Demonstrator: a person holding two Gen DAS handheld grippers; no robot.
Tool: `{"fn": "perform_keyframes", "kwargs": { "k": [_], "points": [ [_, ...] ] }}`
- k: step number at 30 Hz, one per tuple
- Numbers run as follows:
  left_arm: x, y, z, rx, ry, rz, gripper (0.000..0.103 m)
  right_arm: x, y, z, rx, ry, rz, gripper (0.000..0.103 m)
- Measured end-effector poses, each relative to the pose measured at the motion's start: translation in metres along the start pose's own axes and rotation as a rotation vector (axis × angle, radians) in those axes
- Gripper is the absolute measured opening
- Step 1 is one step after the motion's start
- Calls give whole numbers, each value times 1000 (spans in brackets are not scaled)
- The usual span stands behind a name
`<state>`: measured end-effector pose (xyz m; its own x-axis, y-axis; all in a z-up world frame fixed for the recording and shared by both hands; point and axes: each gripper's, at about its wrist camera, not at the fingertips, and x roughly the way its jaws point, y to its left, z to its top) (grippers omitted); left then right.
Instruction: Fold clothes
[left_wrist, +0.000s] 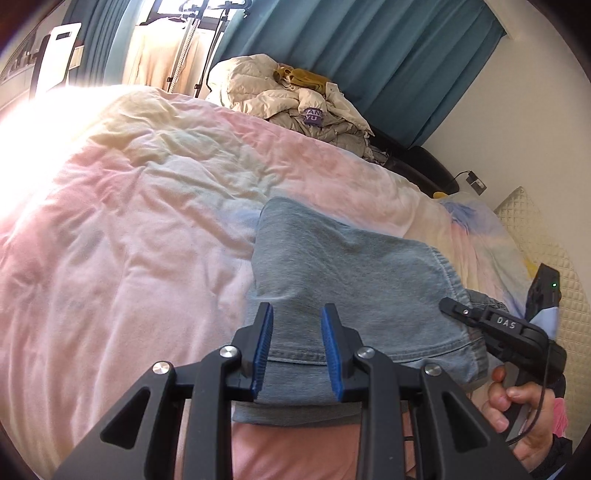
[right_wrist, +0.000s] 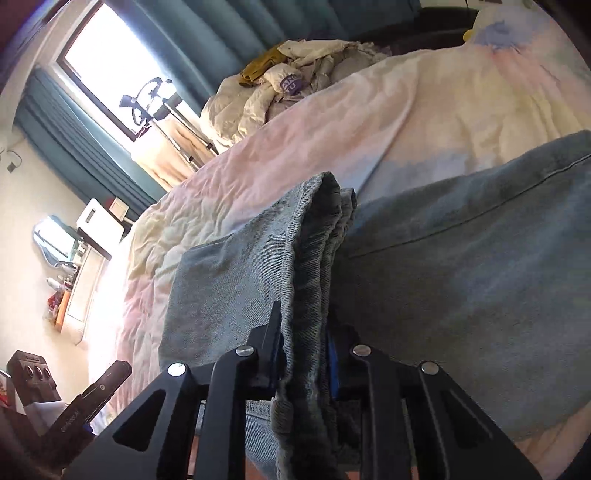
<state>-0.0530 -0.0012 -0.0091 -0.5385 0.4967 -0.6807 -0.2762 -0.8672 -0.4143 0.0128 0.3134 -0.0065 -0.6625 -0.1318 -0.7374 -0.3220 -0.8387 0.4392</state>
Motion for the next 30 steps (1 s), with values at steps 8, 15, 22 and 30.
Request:
{"fn": "perform_keyframes", "kwargs": {
  "k": [8,15,22,30],
  "points": [
    [21,-11,-7,52,48,38,27,38,-44,-9,124,173,-133,20],
    [25,-15,-10,73,76,45,27,29,-60,-10,224,163,-108,45],
    [22,-19,-12,80,75,33,27,-65,-80,-2,245,-86,21,64],
    [24,-20,-14,70,94,20,27,-159,-212,-12,473,-313,-30,76]
  ]
}}
